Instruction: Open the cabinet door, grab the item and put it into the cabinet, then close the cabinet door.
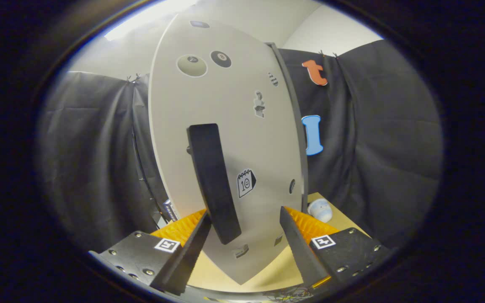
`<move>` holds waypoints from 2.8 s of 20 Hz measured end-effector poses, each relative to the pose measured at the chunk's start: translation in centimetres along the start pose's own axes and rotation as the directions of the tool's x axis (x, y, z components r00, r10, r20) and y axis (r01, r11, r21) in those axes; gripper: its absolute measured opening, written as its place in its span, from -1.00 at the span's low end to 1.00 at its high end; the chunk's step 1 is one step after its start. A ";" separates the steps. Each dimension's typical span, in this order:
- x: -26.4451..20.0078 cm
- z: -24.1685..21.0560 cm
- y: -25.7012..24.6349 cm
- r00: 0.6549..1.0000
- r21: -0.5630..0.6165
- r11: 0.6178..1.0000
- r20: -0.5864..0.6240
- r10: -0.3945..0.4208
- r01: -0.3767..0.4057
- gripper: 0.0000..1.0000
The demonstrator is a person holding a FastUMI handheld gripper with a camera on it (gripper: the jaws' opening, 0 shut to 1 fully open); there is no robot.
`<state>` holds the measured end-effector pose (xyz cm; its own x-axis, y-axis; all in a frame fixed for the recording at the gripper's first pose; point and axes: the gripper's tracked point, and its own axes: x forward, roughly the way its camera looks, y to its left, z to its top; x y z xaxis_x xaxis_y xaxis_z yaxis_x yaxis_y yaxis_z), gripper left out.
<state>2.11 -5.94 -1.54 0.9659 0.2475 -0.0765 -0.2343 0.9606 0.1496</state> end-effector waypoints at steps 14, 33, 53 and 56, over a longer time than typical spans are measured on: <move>10.2 0.2 7.1 0.988 -0.063 0.987 0.002 0.151 -0.151 1.00; 12.4 1.6 6.4 0.990 -0.098 0.994 0.137 -0.039 0.053 1.00; 1.9 0.4 6.7 0.995 -0.119 0.992 0.099 -0.026 0.038 1.00; -1.9 0.7 5.7 0.993 -0.121 0.991 0.108 -0.049 0.062 1.00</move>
<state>-0.94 -1.01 0.11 0.9825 0.1851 0.0228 -0.1856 0.9823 0.0246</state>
